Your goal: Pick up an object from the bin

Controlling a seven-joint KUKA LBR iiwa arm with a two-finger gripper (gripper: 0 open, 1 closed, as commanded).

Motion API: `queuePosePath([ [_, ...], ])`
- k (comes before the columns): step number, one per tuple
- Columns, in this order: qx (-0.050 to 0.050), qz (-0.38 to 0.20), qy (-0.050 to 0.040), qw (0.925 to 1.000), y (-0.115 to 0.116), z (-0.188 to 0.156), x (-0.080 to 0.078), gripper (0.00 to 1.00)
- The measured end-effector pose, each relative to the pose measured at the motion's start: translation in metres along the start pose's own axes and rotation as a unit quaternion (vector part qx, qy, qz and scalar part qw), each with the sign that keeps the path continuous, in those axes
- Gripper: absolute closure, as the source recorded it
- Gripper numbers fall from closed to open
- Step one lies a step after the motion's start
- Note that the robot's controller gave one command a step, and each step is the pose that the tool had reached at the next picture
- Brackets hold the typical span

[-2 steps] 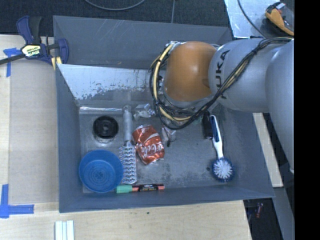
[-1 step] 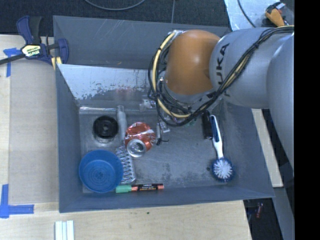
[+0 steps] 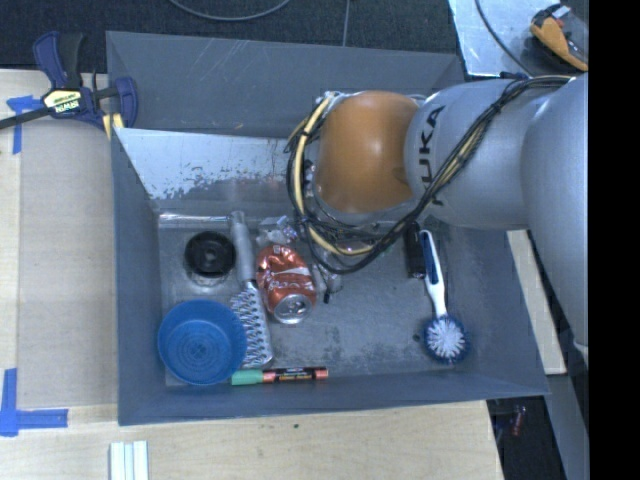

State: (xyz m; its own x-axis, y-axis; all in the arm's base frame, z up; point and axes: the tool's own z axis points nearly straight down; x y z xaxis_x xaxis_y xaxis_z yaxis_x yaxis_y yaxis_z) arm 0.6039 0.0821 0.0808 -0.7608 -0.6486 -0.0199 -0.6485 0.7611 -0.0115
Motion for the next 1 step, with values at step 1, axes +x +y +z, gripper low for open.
queuePosePath([
  [1,0.001,0.238,0.0024,0.9713,0.0016,-0.0367,0.0189,0.00],
])
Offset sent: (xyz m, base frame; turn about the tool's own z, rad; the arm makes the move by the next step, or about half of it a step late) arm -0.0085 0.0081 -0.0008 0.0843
